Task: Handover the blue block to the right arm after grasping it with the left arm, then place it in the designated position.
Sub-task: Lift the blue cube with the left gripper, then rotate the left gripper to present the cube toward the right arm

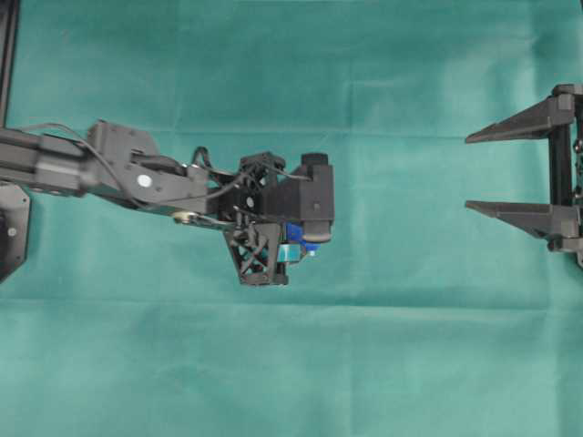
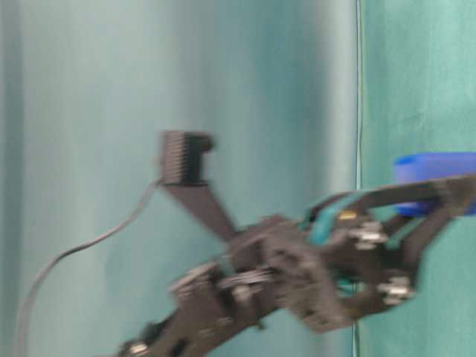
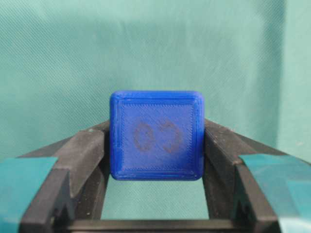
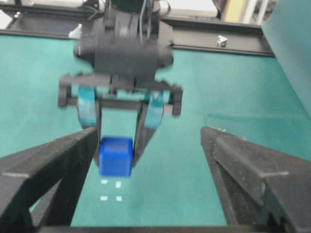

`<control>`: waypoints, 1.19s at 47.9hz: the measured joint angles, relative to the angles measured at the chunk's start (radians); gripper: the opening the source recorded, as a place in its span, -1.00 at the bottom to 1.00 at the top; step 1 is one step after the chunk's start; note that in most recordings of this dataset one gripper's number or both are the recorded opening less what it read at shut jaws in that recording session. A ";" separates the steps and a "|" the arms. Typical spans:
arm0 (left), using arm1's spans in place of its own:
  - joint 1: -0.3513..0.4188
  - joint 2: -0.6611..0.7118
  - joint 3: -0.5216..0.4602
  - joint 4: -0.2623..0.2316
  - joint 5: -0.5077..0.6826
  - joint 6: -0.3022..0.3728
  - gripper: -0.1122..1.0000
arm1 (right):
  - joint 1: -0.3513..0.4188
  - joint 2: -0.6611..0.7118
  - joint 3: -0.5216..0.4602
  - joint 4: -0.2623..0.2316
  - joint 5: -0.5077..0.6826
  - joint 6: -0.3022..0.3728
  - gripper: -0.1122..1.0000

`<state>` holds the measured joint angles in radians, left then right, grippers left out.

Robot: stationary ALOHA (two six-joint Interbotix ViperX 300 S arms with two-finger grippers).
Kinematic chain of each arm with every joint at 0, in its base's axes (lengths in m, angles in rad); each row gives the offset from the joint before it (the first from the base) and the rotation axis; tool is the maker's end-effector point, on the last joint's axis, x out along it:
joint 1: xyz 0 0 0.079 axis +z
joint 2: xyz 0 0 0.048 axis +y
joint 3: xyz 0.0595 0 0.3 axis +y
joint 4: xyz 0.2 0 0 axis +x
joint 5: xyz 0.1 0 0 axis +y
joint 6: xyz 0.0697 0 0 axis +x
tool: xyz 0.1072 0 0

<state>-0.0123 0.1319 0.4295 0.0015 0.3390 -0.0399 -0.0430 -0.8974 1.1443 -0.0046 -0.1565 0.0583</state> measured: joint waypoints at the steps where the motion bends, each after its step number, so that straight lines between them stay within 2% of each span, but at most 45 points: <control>1: 0.000 -0.009 0.000 0.000 0.003 0.000 0.04 | 0.000 -0.002 0.000 0.000 0.002 0.000 0.88; 23: 0.000 -0.198 -0.067 0.003 0.103 0.011 0.04 | 0.000 0.002 -0.002 0.000 0.009 -0.002 0.88; 38: 0.000 -0.311 -0.081 0.006 0.109 0.011 0.04 | 0.000 0.000 -0.002 0.000 0.012 -0.002 0.88; 57: 0.000 -0.324 -0.081 0.006 0.109 0.011 0.04 | 0.000 0.002 -0.002 0.000 0.012 -0.002 0.88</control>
<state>-0.0123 -0.1917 0.3482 0.0077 0.4479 -0.0291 -0.0430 -0.8958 1.1428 -0.0046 -0.1442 0.0568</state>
